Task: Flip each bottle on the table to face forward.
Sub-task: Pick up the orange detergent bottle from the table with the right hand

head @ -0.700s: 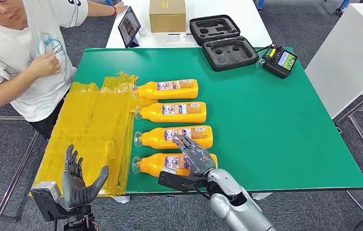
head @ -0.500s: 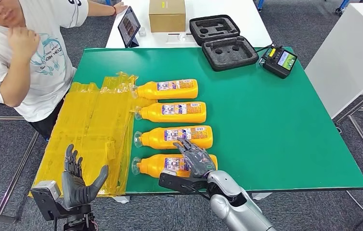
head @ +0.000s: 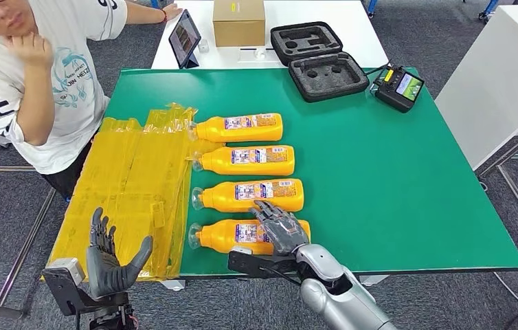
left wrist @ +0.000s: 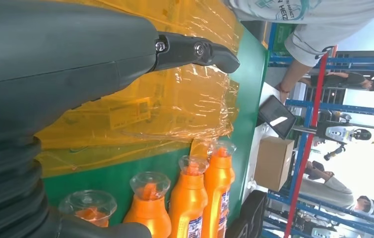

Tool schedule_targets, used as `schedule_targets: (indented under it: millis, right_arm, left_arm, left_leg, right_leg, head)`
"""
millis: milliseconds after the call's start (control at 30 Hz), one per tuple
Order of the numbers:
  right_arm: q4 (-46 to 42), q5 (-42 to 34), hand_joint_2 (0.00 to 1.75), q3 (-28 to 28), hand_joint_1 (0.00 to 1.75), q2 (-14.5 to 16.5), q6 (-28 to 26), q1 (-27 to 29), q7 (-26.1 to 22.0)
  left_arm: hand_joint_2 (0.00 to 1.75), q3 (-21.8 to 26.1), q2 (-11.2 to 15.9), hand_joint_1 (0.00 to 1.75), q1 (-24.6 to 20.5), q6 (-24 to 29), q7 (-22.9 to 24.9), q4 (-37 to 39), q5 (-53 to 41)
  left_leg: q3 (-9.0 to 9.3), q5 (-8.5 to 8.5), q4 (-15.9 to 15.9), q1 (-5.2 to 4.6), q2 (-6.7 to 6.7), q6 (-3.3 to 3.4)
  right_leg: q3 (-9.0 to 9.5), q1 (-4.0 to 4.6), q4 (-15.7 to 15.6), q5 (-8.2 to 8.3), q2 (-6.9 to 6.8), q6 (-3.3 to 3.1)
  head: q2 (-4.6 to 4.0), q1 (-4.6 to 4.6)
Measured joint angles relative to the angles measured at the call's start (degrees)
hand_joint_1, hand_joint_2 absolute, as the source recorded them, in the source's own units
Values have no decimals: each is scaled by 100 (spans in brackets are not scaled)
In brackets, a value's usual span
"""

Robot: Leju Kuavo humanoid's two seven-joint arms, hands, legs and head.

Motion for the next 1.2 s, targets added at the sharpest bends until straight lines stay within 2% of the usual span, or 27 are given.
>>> schedule_targets:
  millis: [233, 400, 600, 800, 900, 1067, 1133, 1200]
  right_arm:
    - [51, 134, 175, 103, 147, -70, 159, -110, 147]
    - [65, 163, 175, 131, 175, -98, 161, -159, 172]
    - [73, 355, 175, 200, 175, -121, 347, -245, 346]
    - [132, 319, 175, 305, 175, -138, 537, -359, 266]
    - [150, -245, 175, 281, 175, -118, 385, -377, -271]
    - [-283, -2317, 175, -64, 175, 75, -109, -38, -2217]
    - [-449, -2702, 175, -177, 175, 147, -251, 46, -2586]
    - [-468, -2739, 175, -192, 175, 156, -270, 54, -2623]
  left_arm:
    - [175, 12, 0, 0, 1, 13, -6, 0, 48]
    - [175, 18, 0, 0, 1, 13, -7, 0, 49]
    - [175, 34, 0, 0, -4, 13, -7, 1, 66]
    - [175, 48, 0, 0, -14, 33, -7, 13, 116]
    - [175, 61, -2, 0, -19, 35, -5, 14, 126]
    - [175, 65, -20, 0, -112, 17, -16, 89, 105]
    - [175, 64, -24, 0, -141, 31, -34, 114, 108]
    - [175, 64, -24, 0, -143, 32, -37, 116, 109]
  left_leg:
    - [6, 1, 0, 0, 0, 0]
    - [8, 0, 0, 0, 0, 0]
    - [9, 0, 0, 0, 0, 0]
    - [16, 0, 0, 0, 0, 0]
    - [19, 0, 0, 0, 0, 0]
    - [10, 0, 2, 2, 0, -1]
    - [8, 0, 1, 3, 0, -1]
    - [8, 0, 1, 3, 0, -1]
  right_leg:
    - [6, 0, 0, 0, 0, 0]
    - [7, 0, 0, 0, 0, 0]
    - [7, 0, 0, 0, 0, 0]
    - [13, 0, 0, 0, 1, 0]
    - [16, 0, 0, 1, 2, 0]
    - [7, 1, 1, 2, 0, -1]
    - [5, 1, 1, 1, -1, -1]
    - [5, 1, 1, 1, -1, -1]
  head:
    - [0, 0]
    - [0, 0]
    - [0, 0]
    - [0, -1]
    - [0, 1]
    - [0, -3]
    - [0, -3]
    - [0, -4]
